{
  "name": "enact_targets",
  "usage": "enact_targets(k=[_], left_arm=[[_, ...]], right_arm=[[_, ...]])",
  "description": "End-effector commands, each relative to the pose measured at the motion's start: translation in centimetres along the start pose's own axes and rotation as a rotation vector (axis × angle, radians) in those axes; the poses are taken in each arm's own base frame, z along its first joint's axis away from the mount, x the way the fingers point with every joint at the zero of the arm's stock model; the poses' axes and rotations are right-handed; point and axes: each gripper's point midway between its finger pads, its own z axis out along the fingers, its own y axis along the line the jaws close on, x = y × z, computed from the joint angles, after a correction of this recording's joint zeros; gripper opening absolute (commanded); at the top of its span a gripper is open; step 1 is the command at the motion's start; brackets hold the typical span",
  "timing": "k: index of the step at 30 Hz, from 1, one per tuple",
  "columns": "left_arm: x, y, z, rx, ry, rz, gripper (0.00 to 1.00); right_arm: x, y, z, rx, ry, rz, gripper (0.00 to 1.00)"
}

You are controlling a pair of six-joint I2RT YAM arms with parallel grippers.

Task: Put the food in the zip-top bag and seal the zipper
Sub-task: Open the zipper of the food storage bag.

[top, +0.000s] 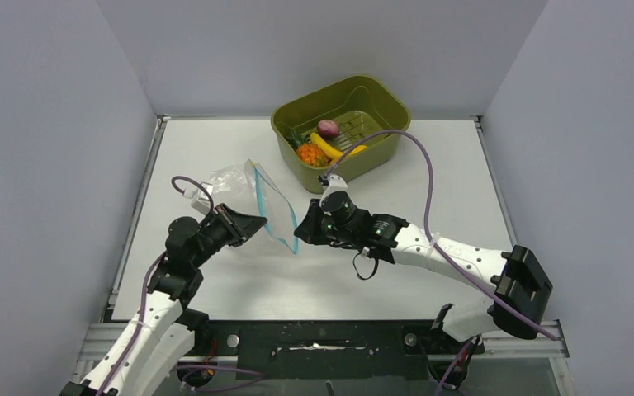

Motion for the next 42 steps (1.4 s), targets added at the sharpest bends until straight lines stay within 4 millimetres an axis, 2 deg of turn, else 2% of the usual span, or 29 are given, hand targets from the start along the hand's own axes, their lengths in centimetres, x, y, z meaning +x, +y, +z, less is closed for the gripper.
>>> enact_targets(k=[1, 6, 9, 12, 17, 20, 22, 25, 27, 31, 38, 42], left_arm=[[-1.5, -1.6, -0.4, -0.038, 0.026, 0.146, 0.00], [-2.2, -2.5, -0.6, -0.084, 0.087, 0.240, 0.00], [-1.4, -3.3, -0.4, -0.051, 0.117, 0.264, 0.00], [-1.4, -4.5, -0.4, -0.034, 0.116, 0.327, 0.00], [-1.7, -4.3, -0.6, -0.079, 0.093, 0.467, 0.00], [-2.0, -3.9, -0.7, -0.093, 0.096, 0.552, 0.00], [-1.9, -4.1, -0.9, -0.076, 0.106, 0.623, 0.00], [-1.7, -4.2, -1.2, -0.044, 0.106, 0.695, 0.00], [-1.4, -4.4, -1.3, -0.016, 0.105, 0.733, 0.00], [-1.3, -5.1, -1.4, 0.028, 0.104, 0.777, 0.00], [-0.8, -5.8, -1.1, 0.060, 0.161, 0.811, 0.00], [-0.1, -5.6, -0.8, 0.076, 0.193, 0.805, 0.00]], right_arm=[[-2.9, 0.4, -1.9, 0.019, -0.113, 0.057, 0.00], [-2.9, 1.2, -2.3, -0.024, -0.134, 0.076, 0.00], [-3.3, 1.9, -2.6, -0.053, -0.142, 0.073, 0.01], [-4.3, 2.8, -3.2, -0.072, -0.160, 0.026, 0.15], [-7.6, 3.5, -6.2, -0.067, -0.267, -0.071, 0.42], [-9.5, 3.0, -8.4, -0.049, -0.336, -0.128, 0.55], [-10.9, 1.9, -9.5, -0.004, -0.373, -0.158, 0.60], [-13.1, -0.4, -10.6, 0.062, -0.393, -0.147, 0.63], [-14.2, -0.8, -10.9, 0.049, -0.386, -0.133, 0.61], [-14.3, 1.0, -10.2, -0.042, -0.369, -0.120, 0.60], [-11.9, 5.7, -6.7, -0.147, -0.289, -0.068, 0.62], [-10.9, 6.8, -4.7, -0.135, -0.255, -0.048, 0.64]])
